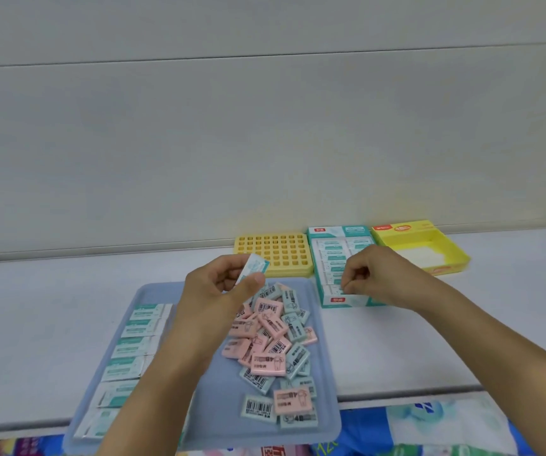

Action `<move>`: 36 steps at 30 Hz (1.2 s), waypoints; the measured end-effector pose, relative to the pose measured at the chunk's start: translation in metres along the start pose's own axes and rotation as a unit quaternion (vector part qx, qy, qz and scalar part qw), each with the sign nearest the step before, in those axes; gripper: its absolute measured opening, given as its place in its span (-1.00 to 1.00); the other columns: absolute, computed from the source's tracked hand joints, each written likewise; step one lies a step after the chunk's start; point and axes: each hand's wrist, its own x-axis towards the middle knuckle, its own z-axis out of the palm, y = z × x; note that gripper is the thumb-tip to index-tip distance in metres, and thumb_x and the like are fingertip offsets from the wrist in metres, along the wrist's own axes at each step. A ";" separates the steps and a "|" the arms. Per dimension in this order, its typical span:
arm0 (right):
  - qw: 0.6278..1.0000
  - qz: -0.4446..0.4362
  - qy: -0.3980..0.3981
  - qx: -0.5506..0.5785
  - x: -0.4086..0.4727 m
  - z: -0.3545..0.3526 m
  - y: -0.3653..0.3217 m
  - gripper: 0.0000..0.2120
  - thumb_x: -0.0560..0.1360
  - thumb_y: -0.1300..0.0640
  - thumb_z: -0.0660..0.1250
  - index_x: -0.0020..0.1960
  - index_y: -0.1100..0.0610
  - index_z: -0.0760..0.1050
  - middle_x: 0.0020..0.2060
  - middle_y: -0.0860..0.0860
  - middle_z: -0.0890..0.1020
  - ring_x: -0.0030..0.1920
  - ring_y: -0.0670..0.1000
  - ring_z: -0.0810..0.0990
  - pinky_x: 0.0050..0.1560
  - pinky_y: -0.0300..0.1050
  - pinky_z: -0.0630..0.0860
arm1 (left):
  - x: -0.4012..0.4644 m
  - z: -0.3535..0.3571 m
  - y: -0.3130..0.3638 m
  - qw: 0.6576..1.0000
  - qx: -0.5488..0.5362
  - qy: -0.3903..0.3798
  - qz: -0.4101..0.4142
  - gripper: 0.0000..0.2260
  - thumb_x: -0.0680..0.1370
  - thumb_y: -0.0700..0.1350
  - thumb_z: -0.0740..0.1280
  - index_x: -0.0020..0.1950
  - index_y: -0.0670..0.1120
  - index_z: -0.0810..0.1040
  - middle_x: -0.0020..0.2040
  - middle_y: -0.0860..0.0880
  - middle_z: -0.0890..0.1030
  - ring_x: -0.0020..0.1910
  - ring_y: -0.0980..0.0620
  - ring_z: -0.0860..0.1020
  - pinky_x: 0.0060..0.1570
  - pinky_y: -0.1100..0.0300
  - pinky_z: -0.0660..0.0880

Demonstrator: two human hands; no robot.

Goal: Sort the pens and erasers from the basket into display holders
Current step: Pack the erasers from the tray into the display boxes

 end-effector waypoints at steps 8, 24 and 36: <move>0.957 -0.080 0.140 0.241 -0.024 -0.013 -0.022 -0.79 0.56 0.16 0.31 -0.10 -0.12 0.63 -0.34 -0.17 0.63 -0.37 -0.18 0.53 -0.33 -0.38 0.43 | 0.006 0.033 0.012 0.994 -0.017 -0.104 -0.035 -0.70 0.50 -0.30 0.42 0.10 0.07 0.63 -0.08 0.00 0.71 -0.17 0.02 0.68 -0.16 0.28 0.58; 0.964 -0.005 0.073 0.254 -0.045 -0.046 0.006 -0.91 0.44 0.24 0.45 -0.23 0.14 0.66 -0.35 0.06 0.68 -0.40 -0.10 0.58 -0.34 -0.27 0.51 | 0.018 0.100 0.015 0.917 0.319 -0.118 0.208 -0.54 0.51 -0.11 0.43 0.37 0.09 0.40 0.21 0.13 0.54 0.06 0.21 0.49 0.18 0.16 0.48; 0.993 -0.018 0.073 -0.093 -0.043 -0.036 0.034 -0.80 0.51 0.09 0.40 0.11 -0.08 0.63 -0.07 -0.24 0.53 0.08 -0.07 0.49 0.11 -0.09 0.43 | 0.015 0.087 -0.020 0.727 0.611 -0.237 0.204 -0.45 0.62 0.25 0.03 0.56 0.03 0.18 0.58 0.10 0.13 0.56 0.10 -0.04 0.52 -0.04 -0.09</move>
